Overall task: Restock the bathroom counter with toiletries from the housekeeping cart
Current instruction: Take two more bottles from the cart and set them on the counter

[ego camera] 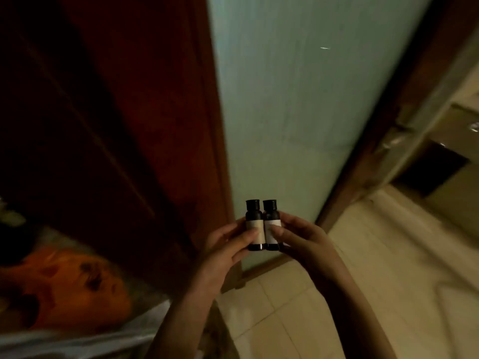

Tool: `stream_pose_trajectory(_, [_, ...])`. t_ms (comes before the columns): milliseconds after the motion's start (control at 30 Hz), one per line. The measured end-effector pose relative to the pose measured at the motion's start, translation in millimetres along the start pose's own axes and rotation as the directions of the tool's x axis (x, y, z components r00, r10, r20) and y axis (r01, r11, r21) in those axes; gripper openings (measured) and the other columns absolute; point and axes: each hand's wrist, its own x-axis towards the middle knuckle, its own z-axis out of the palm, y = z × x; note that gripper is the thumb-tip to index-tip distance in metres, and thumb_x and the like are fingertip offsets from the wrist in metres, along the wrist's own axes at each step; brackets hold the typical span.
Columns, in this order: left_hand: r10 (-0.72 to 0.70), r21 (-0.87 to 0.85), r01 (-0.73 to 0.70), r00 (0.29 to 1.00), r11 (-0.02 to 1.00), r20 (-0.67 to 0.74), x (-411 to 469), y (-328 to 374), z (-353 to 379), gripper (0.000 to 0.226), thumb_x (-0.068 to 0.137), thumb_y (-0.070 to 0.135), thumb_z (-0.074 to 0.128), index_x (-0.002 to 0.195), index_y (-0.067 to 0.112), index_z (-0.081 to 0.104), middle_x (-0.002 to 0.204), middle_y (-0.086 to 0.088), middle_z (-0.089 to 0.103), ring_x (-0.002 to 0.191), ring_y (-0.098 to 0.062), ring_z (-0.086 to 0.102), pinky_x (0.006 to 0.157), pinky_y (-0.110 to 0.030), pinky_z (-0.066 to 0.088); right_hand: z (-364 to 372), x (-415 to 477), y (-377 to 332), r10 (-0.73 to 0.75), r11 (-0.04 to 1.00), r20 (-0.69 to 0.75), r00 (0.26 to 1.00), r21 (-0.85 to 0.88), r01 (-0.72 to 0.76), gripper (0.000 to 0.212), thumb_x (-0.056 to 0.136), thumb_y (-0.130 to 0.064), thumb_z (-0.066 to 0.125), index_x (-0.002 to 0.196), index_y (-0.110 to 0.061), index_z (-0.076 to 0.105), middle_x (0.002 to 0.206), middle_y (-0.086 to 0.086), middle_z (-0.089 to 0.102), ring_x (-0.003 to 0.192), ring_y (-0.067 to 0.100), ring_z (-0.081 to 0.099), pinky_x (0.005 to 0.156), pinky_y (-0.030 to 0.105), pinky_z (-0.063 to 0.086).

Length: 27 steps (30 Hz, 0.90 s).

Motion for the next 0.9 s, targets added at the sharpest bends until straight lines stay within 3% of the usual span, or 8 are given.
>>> stream_pose_trajectory(200, [-0.098,0.192,0.038,0.944,0.981,0.314,51.3,-12.4,92.3,0.041,0.066,0.017,0.07,0.107,0.011,0.069,0.102,-0.006,0.074,0.095,-0.016,0.07,0.072,-0.019,0.054,-82.8,-24.2,2.4,-0.018,0.992,-0.333,0.943,0.111,0.058,0.031,0.08,-0.015,0.062,0.111,-0.014,0.066,0.1,0.003,0.075,0.091,0.017,0.071,0.08,0.029,0.058])
stream_pose_trajectory(300, [-0.165,0.246,0.058,0.883,0.967,0.44,75.7,-23.5,146.6,0.042,0.066,0.014,0.07,0.108,0.009,0.069,0.099,-0.008,0.075,0.09,-0.015,0.071,0.073,-0.018,0.055,-127.7,-37.4,2.9,0.006,0.987,-0.478,0.878,0.145,0.072,0.026,0.086,-0.009,0.06,0.111,-0.013,0.066,0.099,0.004,0.075,0.089,0.017,0.072,0.072,0.026,0.059])
stream_pose_trajectory(433, [-0.225,0.299,0.056,0.79,0.953,0.57,122.2,-36.8,220.9,0.046,0.068,0.014,0.072,0.112,0.006,0.068,0.105,-0.012,0.073,0.1,-0.023,0.069,0.08,-0.022,0.055,-195.7,-31.1,-6.1,-0.009,0.987,-0.622,0.783,0.121,0.108,0.026,0.088,-0.01,0.06,0.113,-0.015,0.065,0.099,0.0,0.075,0.091,0.014,0.072,0.068,0.02,0.055])
stream_pose_trajectory(733, [-0.167,0.26,-0.059,0.628,0.964,0.76,237.4,-13.8,397.9,0.04,0.072,0.018,0.069,0.111,0.011,0.068,0.107,-0.008,0.073,0.103,-0.018,0.068,0.079,-0.022,0.054,-350.2,35.7,-83.5,-0.151,0.98,-0.764,0.627,-0.031,0.197,0.028,0.085,-0.017,0.063,0.113,-0.022,0.062,0.1,-0.005,0.074,0.094,0.012,0.07,0.074,0.025,0.058])
stream_pose_trajectory(900, [-0.229,0.303,-0.056,0.527,0.951,0.818,262.7,-27.9,465.7,0.037,0.073,0.018,0.068,0.109,0.016,0.068,0.103,-0.002,0.074,0.099,-0.015,0.069,0.077,-0.02,0.054,-405.6,31.6,-89.4,-0.14,0.968,-0.825,0.548,0.002,0.25,0.039,0.075,-0.024,0.064,0.114,-0.019,0.062,0.103,-0.002,0.074,0.097,0.016,0.07,0.073,0.026,0.058])
